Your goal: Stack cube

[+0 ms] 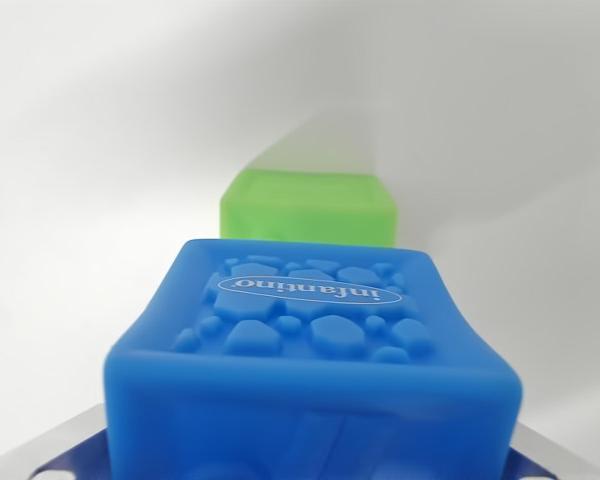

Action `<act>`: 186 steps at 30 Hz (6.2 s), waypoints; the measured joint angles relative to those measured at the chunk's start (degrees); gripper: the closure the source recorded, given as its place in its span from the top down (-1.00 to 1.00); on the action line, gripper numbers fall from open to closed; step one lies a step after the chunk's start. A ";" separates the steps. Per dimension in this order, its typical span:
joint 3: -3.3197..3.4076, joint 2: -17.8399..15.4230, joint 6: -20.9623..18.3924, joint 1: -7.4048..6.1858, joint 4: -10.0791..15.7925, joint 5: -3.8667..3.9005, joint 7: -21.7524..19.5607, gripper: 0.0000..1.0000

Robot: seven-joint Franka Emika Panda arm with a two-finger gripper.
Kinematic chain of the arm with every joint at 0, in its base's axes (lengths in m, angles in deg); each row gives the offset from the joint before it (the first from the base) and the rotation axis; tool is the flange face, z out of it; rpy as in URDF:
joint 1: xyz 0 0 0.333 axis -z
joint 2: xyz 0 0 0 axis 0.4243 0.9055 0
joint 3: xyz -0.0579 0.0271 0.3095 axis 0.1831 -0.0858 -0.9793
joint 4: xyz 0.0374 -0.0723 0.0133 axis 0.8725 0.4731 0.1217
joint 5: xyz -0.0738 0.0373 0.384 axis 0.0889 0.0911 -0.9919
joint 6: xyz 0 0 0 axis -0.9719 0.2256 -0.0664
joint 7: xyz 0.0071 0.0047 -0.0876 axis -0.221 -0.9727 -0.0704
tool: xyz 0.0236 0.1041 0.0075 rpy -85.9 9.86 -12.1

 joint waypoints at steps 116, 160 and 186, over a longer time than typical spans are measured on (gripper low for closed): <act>-0.04 -10.74 -11.55 0.15 -1.25 0.49 -0.26 1.00; -0.03 -19.51 -31.33 0.16 -12.35 1.05 -0.64 1.00; -0.02 -19.74 -32.19 0.16 -12.97 1.07 -0.64 1.00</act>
